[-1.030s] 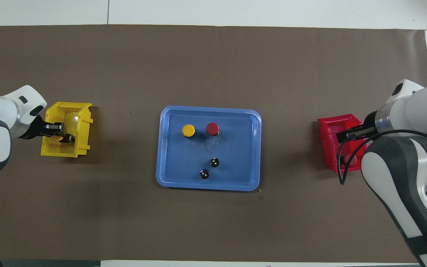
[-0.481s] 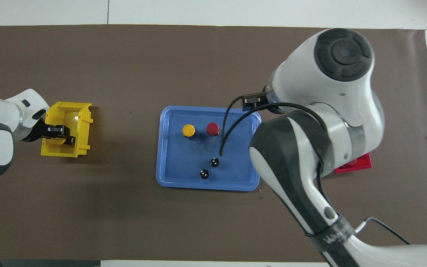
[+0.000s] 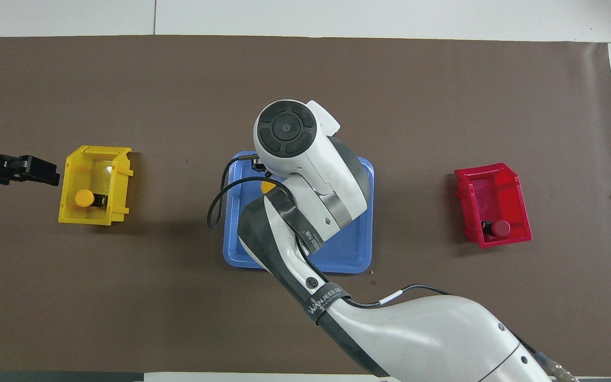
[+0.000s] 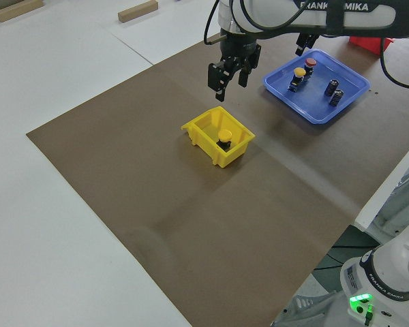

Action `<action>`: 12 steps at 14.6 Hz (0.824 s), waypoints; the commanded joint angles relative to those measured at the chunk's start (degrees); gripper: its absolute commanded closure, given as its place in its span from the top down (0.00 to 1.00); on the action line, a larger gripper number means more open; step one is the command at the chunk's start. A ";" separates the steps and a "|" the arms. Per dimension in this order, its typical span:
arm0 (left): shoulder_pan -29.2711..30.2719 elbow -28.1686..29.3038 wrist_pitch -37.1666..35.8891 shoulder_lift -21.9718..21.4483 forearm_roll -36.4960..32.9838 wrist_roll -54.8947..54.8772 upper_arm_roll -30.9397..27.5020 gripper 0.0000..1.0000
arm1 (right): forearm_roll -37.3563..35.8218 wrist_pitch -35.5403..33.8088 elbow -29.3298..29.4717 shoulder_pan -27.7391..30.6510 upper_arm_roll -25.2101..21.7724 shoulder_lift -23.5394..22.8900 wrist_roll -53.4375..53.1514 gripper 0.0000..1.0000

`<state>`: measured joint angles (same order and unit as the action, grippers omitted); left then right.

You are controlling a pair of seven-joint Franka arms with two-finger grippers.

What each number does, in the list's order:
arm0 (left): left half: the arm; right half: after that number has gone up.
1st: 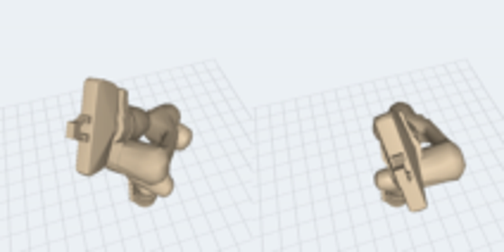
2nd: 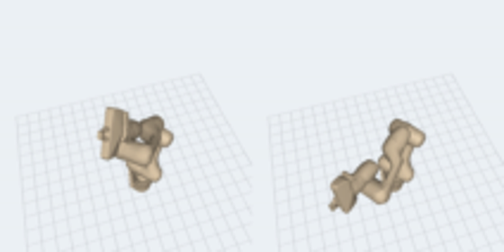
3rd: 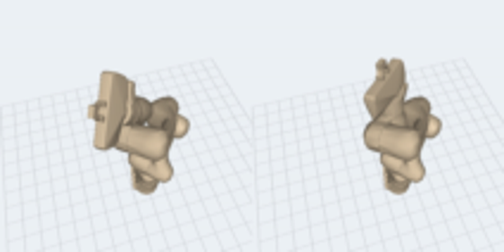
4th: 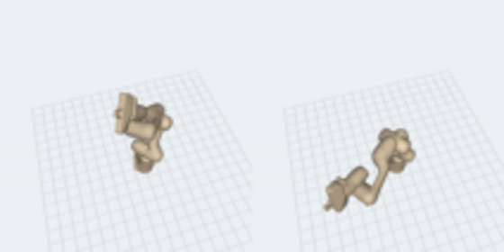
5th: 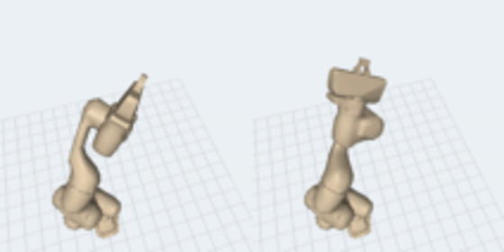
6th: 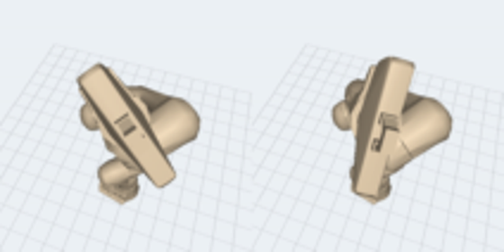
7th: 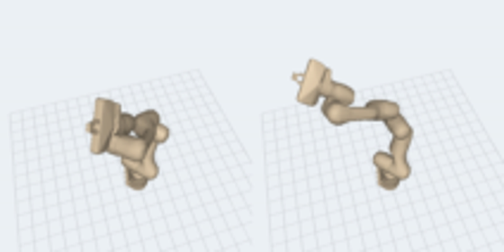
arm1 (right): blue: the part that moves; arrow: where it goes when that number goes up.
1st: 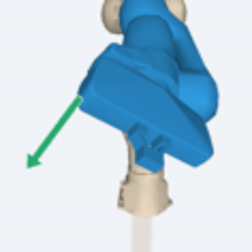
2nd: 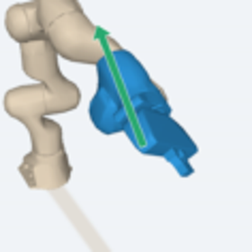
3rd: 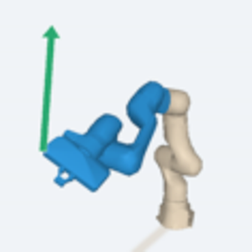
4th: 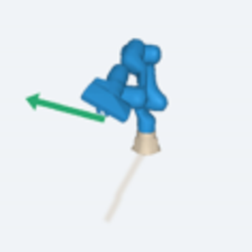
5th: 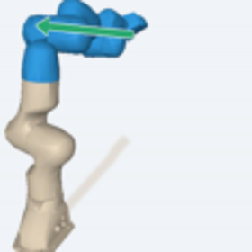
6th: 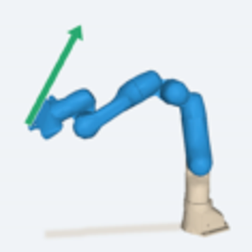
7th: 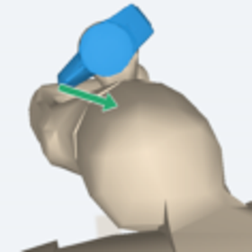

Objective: Sort red and yellow buttons by color
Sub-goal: 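Grasp the second red button on the tray with the right gripper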

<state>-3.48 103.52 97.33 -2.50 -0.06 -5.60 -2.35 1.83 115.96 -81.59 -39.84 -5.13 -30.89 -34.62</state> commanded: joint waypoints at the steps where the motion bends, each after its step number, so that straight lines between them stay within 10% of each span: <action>1: -0.30 -6.74 -5.65 0.48 -1.17 -1.34 0.68 1.00 | -0.68 1.28 -3.48 0.81 0.21 1.97 -0.19 0.70; 12: -1.00 -7.45 -3.90 -0.13 -0.82 -1.43 1.21 1.00 | 0.11 8.92 -14.90 0.55 0.38 5.75 -0.10 0.68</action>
<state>-4.03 95.74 92.55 -2.46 -0.06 -6.83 -0.84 1.84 121.91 -92.16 -39.38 -5.10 -27.55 -34.61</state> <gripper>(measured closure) 0.000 0.313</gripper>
